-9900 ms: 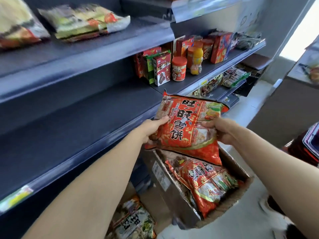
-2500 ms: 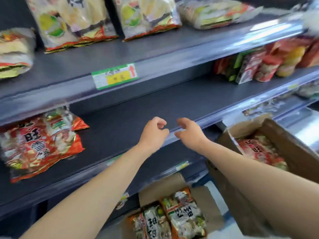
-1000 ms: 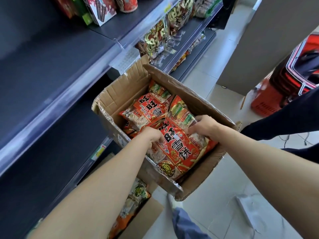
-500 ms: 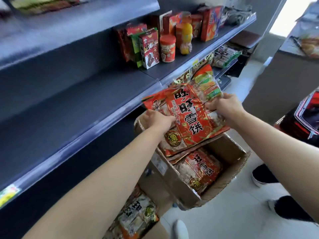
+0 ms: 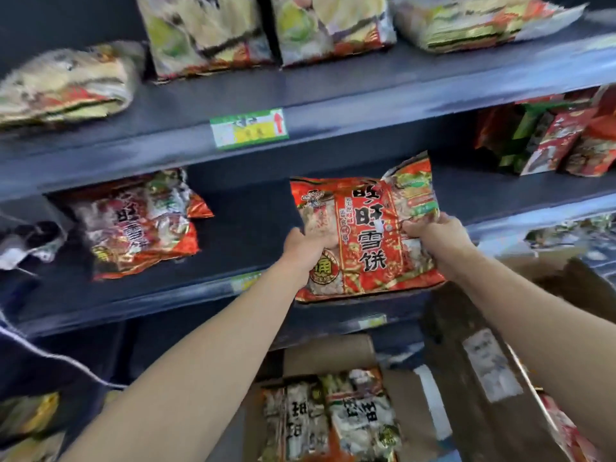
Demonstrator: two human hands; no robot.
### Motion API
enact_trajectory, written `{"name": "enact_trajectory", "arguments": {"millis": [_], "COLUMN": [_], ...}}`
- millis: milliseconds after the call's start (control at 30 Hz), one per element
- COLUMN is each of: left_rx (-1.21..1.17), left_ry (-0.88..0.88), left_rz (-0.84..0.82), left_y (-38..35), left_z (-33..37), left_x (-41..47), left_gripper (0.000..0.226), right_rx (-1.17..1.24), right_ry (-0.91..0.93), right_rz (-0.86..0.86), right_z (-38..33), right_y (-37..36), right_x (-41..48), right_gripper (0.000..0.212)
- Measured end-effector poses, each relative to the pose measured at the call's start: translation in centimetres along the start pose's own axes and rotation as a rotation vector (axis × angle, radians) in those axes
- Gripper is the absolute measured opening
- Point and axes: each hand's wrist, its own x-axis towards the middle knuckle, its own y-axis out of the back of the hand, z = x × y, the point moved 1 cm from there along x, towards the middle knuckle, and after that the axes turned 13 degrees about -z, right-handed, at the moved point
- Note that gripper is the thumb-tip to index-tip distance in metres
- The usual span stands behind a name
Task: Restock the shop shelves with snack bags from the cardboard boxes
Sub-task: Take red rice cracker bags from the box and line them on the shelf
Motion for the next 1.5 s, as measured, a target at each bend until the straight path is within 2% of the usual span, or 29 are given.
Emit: {"name": "enact_trajectory", "arguments": {"millis": [67,133,200,267,333,467,533,633,700,833,933,1033,1133,1233,1300,1400,1500], "left_rx": [-0.027,-0.032,0.0,0.04,0.044,0.103,0.169,0.314,0.302,0.234,0.205,0.217,0.223,0.262,0.336,0.466,0.602], "left_ry": [-0.011,-0.029,-0.058,-0.061,-0.083,-0.123,-0.119,-0.029,-0.003,-0.048,-0.109,-0.131,-0.15,-0.132,-0.111,-0.06,-0.095], "left_rz": [0.072,0.146,0.197,0.219,0.24,0.302,0.325,0.372,0.365,0.338,0.351,0.355,0.383,0.414,0.449,0.496,0.482], "left_y": [4.5,8.5,12.0,14.9,17.0,19.9,20.8,21.8,22.2,22.4,22.4,22.5,22.9,22.9,22.1,20.0,17.6], "left_z": [-0.3,-0.2,0.1,0.0,0.2,0.9,0.8,0.2,0.1,1.2,2.3,2.7,2.7,2.7,2.5,2.4,2.0], "left_x": [0.5,1.2,2.3,4.4,6.2,9.7,11.5,13.8,15.0,16.7,17.9,18.7,19.4,19.5,18.7,16.5,13.9], "left_gripper": [0.057,0.051,0.061,0.087,0.081,0.068,0.07,0.081,0.082,0.078,0.079,0.079,0.063,0.065,0.066,0.07,0.064], "right_rx": [-0.048,-0.141,-0.301,-0.49,-0.642,-0.746,-0.701,-0.632,-0.596,-0.539,-0.434,-0.386,-0.403,-0.382,-0.389,-0.412,-0.479], "right_ry": [0.025,0.037,0.055,0.028,0.004,0.067,0.09,0.131,0.155,0.197,0.256,0.249,0.263,0.24,0.25,0.272,0.195], "right_rz": [-0.068,-0.129,-0.121,-0.054,0.005,0.006,-0.014,-0.017,-0.007,0.032,0.027,-0.051,-0.136,-0.204,-0.213,-0.16,-0.081], "right_z": [-0.3,-0.3,-0.1,-0.2,-0.9,-1.9,-1.4,0.0,0.7,0.4,0.0,0.3,0.8,1.2,1.3,1.1,0.8], "right_y": [-4.6,-8.6,-11.6,-14.2,-16.3,-19.2,-20.2,-20.9,-21.0,-21.1,-21.8,-23.2,-24.1,-24.1,-23.7,-22.4,-19.8], "right_x": [1.8,4.3,7.2,9.5,10.9,14.7,16.5,18.4,19.1,20.4,21.6,22.5,23.8,24.1,23.6,22.3,20.7], "right_gripper": [0.015,0.037,0.059,0.074,0.073,0.064,0.059,0.033,0.025,0.028,0.046,0.074,0.078,0.089,0.091,0.081,0.072]}}
